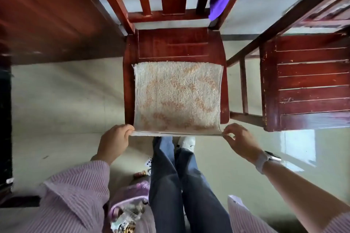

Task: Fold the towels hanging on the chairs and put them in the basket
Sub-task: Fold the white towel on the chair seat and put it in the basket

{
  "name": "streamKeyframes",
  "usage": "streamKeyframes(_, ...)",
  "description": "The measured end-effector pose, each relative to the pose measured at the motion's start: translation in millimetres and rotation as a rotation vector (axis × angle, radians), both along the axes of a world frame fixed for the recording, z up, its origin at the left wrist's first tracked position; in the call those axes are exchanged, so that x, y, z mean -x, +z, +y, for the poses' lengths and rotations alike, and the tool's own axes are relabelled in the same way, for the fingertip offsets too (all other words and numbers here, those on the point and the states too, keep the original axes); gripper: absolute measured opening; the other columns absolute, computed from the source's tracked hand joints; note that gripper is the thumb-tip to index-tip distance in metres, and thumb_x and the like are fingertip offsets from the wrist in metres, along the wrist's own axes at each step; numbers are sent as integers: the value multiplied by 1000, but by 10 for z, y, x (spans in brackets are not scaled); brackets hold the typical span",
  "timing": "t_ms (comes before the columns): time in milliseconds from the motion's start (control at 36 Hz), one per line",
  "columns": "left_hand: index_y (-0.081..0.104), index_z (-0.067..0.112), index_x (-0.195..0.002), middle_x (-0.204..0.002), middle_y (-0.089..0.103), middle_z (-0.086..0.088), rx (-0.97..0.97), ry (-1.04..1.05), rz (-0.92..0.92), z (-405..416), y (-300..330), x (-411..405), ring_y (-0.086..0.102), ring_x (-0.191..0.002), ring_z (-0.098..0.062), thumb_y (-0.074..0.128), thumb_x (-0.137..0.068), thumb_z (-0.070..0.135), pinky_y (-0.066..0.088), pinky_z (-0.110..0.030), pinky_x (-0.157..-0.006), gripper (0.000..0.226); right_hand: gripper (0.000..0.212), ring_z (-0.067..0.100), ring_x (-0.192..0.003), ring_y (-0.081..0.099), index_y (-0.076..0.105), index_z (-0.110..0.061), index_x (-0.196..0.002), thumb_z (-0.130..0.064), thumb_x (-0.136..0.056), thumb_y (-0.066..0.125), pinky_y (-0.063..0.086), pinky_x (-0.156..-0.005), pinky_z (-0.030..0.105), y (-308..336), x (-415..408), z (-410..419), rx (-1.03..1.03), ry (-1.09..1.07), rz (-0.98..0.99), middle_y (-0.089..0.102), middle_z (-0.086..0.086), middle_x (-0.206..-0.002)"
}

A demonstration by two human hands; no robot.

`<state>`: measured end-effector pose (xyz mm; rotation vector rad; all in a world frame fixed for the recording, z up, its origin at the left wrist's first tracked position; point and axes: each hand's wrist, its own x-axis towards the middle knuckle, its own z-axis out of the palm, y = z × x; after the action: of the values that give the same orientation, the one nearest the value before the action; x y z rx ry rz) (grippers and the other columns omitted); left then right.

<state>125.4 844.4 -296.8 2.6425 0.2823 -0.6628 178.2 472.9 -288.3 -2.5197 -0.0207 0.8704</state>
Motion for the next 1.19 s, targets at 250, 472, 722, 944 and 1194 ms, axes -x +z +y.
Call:
streamKeyframes(250,67,2,-94,-89,62,-8,261,330,-58,-35,-161,-616,55,-84,-21,47,-88,0,41,-26,-69,20,7,16,-63,49,58,-5,-91,-6,-85,55,38,-47,13,-130,-459,160,-249,-506,146,57,7,-75)
streamKeyframes(472,65,5,-101,-93,61,-3,387,429,-168,73,-190,-1273,55,-81,-5,43,-93,4,38,-2,-64,23,8,19,-77,59,58,-14,-81,-8,-84,61,51,-74,32,-212,-1086,305,-588,-956,216,59,6,-83)
streamKeyframes(722,66,5,-102,-98,63,-3,307,430,-272,138,-579,-1812,56,-93,-14,44,-91,5,44,-23,-82,24,6,24,-87,58,57,-18,-83,-15,-83,61,50,-80,37,-645,-1633,493,-441,-928,0,59,1,-82)
streamKeyframes(944,68,4,-99,-96,69,-14,185,399,-329,115,-823,-2042,60,-91,-26,48,-85,4,39,-22,-75,24,19,10,-69,53,57,-7,-103,-15,-86,54,51,-64,30,-868,-1844,612,-261,-861,-142,51,-7,-73)
streamKeyframes(1194,67,6,-100,-93,68,-11,261,507,-249,211,-942,-2025,63,-87,-21,62,-83,13,49,-30,-83,19,26,16,-79,54,60,-1,-105,-18,-85,59,42,-55,18,-920,-1978,621,-85,-778,-200,58,6,-89)
